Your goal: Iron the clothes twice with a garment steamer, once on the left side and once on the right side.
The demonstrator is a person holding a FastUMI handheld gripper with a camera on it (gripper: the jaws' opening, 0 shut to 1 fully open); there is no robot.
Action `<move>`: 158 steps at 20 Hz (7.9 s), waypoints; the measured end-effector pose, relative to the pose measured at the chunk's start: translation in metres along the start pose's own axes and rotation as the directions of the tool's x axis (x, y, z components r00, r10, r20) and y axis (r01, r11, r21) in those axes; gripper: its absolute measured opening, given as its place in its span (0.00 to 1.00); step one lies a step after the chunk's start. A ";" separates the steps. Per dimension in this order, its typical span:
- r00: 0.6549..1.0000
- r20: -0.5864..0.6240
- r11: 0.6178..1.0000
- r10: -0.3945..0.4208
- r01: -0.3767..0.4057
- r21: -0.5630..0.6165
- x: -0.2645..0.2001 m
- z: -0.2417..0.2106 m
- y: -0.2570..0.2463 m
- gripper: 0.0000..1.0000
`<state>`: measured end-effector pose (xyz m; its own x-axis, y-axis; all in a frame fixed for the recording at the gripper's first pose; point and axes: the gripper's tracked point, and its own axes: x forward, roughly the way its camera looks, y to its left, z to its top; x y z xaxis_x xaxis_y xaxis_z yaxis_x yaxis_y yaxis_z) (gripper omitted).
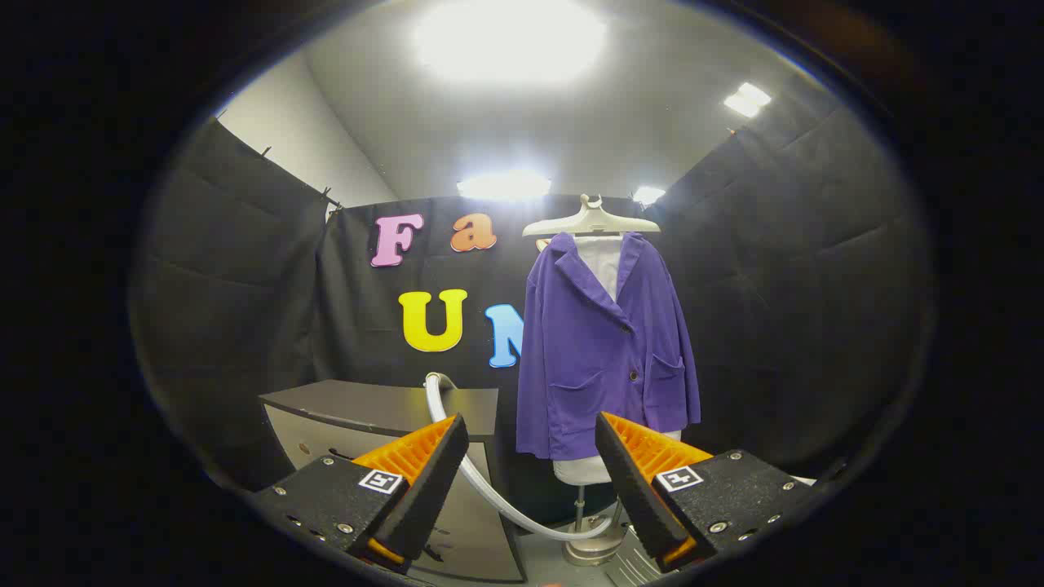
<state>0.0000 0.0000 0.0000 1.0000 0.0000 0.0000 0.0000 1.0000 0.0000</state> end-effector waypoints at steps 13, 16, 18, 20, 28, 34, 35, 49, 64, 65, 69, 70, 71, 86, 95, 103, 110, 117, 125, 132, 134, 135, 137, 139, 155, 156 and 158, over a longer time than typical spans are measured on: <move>1.000 -0.006 1.000 -0.005 0.005 0.028 -0.003 -0.001 -0.002 0.96; 1.000 -0.009 1.000 -0.008 0.008 0.024 -0.005 -0.002 -0.004 0.96; 1.000 -0.007 1.000 -0.012 0.013 0.023 -0.007 -0.001 -0.006 0.96; 1.000 -0.004 1.000 -0.013 0.013 0.028 -0.007 0.000 -0.007 0.96; 1.000 0.015 0.999 0.015 -0.015 0.031 0.001 0.021 0.004 0.96; 0.996 0.040 0.996 0.083 -0.082 -0.020 0.033 0.057 0.026 0.96; 0.995 0.036 0.995 0.096 -0.095 -0.022 0.042 0.063 0.031 0.96; 0.965 0.062 0.967 0.253 -0.251 -0.048 0.197 0.150 0.100 0.96; 0.878 -0.269 0.918 0.397 -0.380 0.113 0.377 0.088 0.175 0.96; 0.861 -0.302 0.912 0.410 -0.386 0.138 0.385 0.078 0.181 0.96; 0.806 -0.406 0.902 0.432 -0.388 0.188 0.417 0.042 0.195 0.96; 0.791 -0.428 0.899 0.437 -0.391 0.195 0.425 0.033 0.201 0.96; 0.779 -0.447 0.898 0.440 -0.390 0.204 0.432 0.026 0.204 0.95; 0.553 -0.698 0.889 0.454 -0.335 0.313 0.482 -0.106 0.232 0.92; 0.458 -0.745 0.875 0.485 -0.248 0.416 0.482 -0.148 0.237 0.76; 0.407 -0.738 0.841 0.538 -0.194 0.506 0.476 -0.151 0.249 0.52; 0.490 -0.640 0.803 0.592 -0.286 0.523 0.443 -0.111 0.251 0.34; 0.677 -0.494 0.834 0.546 -0.379 0.402 0.389 -0.038 0.217 0.34; 0.798 -0.344 0.861 0.496 -0.400 0.315 0.304 0.009 0.172 0.34; 0.846 -0.293 0.890 0.446 -0.383 0.249 0.223 0.012 0.139 0.34; 0.862 -0.271 0.897 0.429 -0.370 0.242 0.200 0.009 0.127 0.34; 0.867 -0.267 0.901 0.420 -0.362 0.240 0.189 0.006 0.120 0.34; 0.882 -0.253 0.909 0.398 -0.342 0.239 0.168 0.003 0.107 0.34; 0.893 -0.244 0.918 0.378 -0.327 0.225 0.148 0.001 0.096 0.34; 0.958 -0.095 0.953 0.269 -0.250 0.173 0.092 0.011 0.032 0.34; 0.960 -0.086 0.954 0.265 -0.248 0.171 0.097 0.016 0.028 0.34; 0.965 -0.063 0.956 0.255 -0.242 0.168 0.110 0.030 0.019 0.34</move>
<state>0.1096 0.0190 0.0298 0.9649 0.2549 -0.0633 -0.2415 0.9558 0.1676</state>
